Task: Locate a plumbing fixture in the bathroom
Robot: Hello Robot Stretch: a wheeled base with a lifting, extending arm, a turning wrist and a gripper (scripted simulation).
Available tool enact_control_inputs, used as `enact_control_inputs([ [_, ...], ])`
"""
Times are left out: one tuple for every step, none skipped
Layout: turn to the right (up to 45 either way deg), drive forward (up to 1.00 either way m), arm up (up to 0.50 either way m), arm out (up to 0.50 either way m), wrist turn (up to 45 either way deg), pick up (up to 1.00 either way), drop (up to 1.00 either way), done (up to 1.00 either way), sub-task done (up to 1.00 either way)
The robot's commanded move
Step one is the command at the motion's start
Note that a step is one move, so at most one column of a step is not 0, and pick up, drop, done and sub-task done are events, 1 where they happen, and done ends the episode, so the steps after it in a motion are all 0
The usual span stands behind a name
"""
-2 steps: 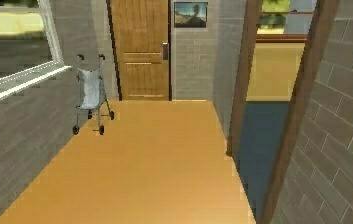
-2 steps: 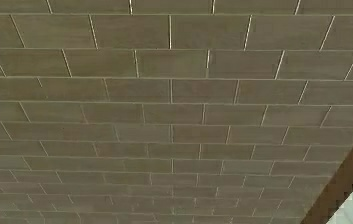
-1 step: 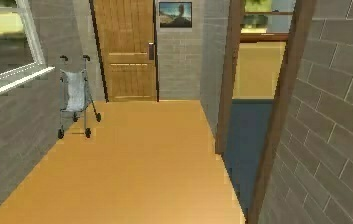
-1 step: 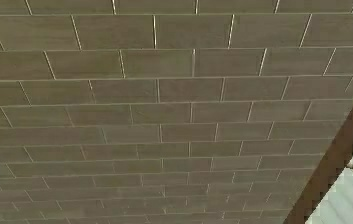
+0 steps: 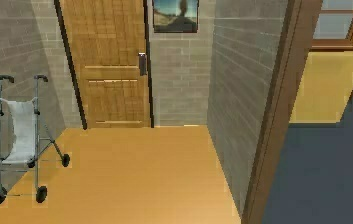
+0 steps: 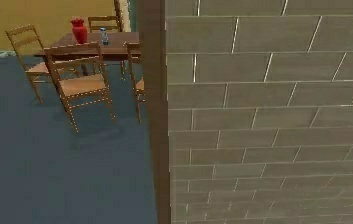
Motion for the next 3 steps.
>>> enact_control_inputs([
  [0.0,0.50,0.00,0.00,0.0,0.00,0.00,0.00,0.00],
  [45.0,0.00,0.00,0.00,0.0,0.00,0.00,0.00,0.00],
  [39.0,0.00,0.00,0.00,0.0,0.00,0.00,0.00,0.00],
])
